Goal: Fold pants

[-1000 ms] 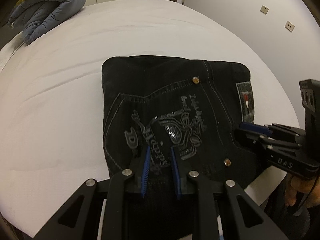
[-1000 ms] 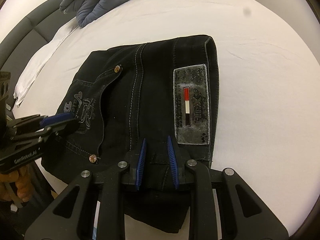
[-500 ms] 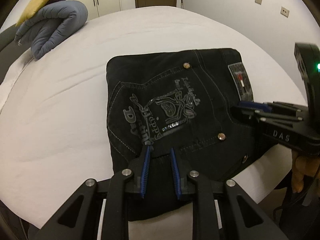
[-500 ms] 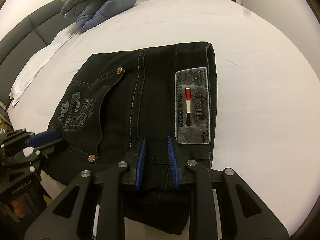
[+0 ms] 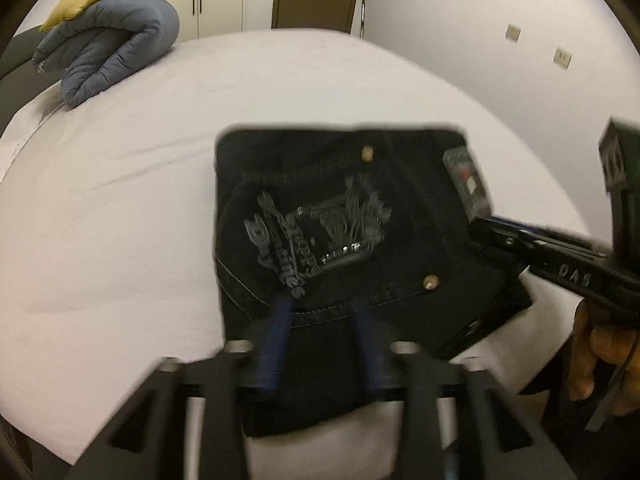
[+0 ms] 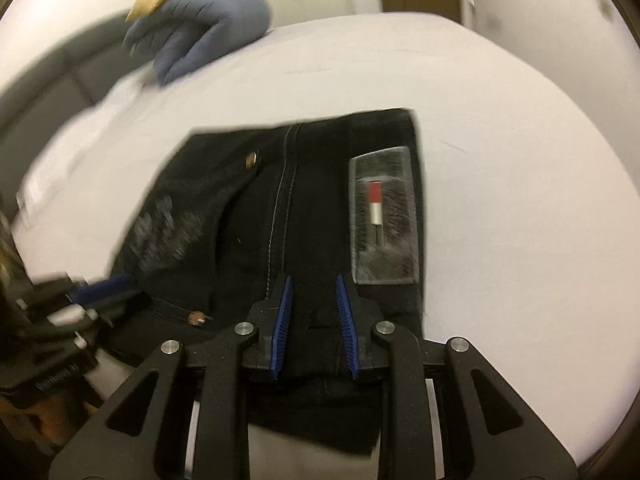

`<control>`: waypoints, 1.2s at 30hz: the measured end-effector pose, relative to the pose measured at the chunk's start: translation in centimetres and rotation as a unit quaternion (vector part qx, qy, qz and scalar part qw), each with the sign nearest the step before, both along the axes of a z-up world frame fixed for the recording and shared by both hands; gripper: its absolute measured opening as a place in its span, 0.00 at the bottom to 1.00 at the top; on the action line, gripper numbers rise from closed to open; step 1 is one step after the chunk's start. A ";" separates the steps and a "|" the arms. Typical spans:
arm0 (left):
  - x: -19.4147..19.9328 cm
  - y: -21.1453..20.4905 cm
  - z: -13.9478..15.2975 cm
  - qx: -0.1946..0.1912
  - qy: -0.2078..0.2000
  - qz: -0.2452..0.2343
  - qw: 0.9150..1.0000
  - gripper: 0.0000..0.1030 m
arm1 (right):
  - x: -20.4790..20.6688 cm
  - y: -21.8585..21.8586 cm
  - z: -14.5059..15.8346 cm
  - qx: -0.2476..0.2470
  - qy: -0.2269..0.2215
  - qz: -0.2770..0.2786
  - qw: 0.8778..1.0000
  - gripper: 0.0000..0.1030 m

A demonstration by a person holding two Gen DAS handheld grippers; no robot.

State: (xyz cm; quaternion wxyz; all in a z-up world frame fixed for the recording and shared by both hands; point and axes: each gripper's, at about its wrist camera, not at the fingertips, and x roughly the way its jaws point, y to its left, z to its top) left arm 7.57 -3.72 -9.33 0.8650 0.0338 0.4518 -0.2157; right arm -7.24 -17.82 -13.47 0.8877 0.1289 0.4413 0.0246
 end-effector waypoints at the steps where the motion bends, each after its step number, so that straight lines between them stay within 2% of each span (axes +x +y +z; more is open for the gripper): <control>1: -0.2 0.6 1.4 -0.001 -0.026 0.017 1.000 0.85 | -0.6 -0.8 0.6 0.026 -0.008 -0.015 1.000 0.22; 2: -0.3 1.1 2.2 -0.006 -0.043 0.026 0.999 0.93 | -1.4 -1.9 1.4 0.054 -0.025 -0.030 0.998 0.27; 3: -0.3 1.8 3.3 -0.017 -0.061 0.036 0.997 1.00 | -2.0 -2.7 1.9 0.070 -0.035 -0.040 0.996 0.44; 4: 0.4 2.3 3.7 -0.030 -0.062 0.039 0.997 1.00 | -2.5 -3.5 2.1 0.082 -0.041 -0.049 0.995 0.57; 5: 1.3 2.7 3.8 -0.040 -0.048 0.039 0.997 1.00 | -2.9 -4.4 2.3 0.095 -0.046 -0.060 0.993 0.75; 6: 2.6 2.9 3.4 -0.047 -0.024 0.039 0.998 1.00 | -3.1 -5.4 2.4 0.113 -0.053 -0.067 0.990 0.76; 8: 4.5 3.0 2.2 -0.047 0.014 0.041 0.998 1.00 | -2.6 -6.7 2.2 0.141 -0.042 -0.059 0.987 0.76; 10: 6.4 3.3 0.3 -0.054 0.062 0.039 0.996 0.99 | -1.5 -7.7 1.2 0.173 -0.005 -0.051 0.984 0.76; 12: 8.1 3.7 -1.2 -0.059 0.100 0.045 0.992 0.99 | -0.5 -8.9 -0.1 0.224 0.027 -0.049 0.973 0.74; 16: 9.4 4.0 -3.0 -0.063 0.136 0.053 0.987 0.98 | 1.8 -11.0 -3.1 0.286 0.074 -0.053 0.954 0.67; 19: 10.6 3.7 -4.1 -0.067 0.164 0.045 0.983 0.95 | 3.5 -11.7 -5.1 0.307 0.104 -0.053 0.945 0.59; 21: 11.0 3.0 -5.0 -0.061 0.185 0.037 0.980 0.95 | 4.3 -11.6 -5.6 0.320 0.108 -0.048 0.940 0.57; 24: 10.9 1.8 -5.4 -0.043 0.184 0.030 0.982 0.95 | 5.8 -10.9 -6.5 0.337 0.123 -0.033 0.933 0.55; 26: 10.8 1.2 -5.5 -0.041 0.185 0.024 0.982 0.94 | 6.1 -10.1 -6.8 0.336 0.129 -0.026 0.933 0.55; 29: 10.6 0.3 -5.4 -0.034 0.182 0.012 0.983 0.74 | 6.0 -9.1 -6.8 0.339 0.128 -0.024 0.932 0.54; 30: 10.6 0.0 -5.3 -0.034 0.181 0.008 0.983 0.63 | 6.0 -9.0 -6.9 0.338 0.130 -0.025 0.932 0.49; 31: 10.5 -0.3 -5.2 -0.029 0.180 0.006 0.983 0.60 | 6.1 -8.9 -6.9 0.335 0.132 -0.027 0.933 0.46; 33: 10.2 -0.9 -4.9 -0.014 0.171 0.002 0.985 0.55 | 6.0 -8.6 -6.9 0.322 0.138 -0.033 0.936 0.32; 36: 9.6 -1.2 -4.6 -0.008 0.163 0.000 0.987 0.46 | 5.6 -7.9 -6.6 0.305 0.130 -0.037 0.943 0.28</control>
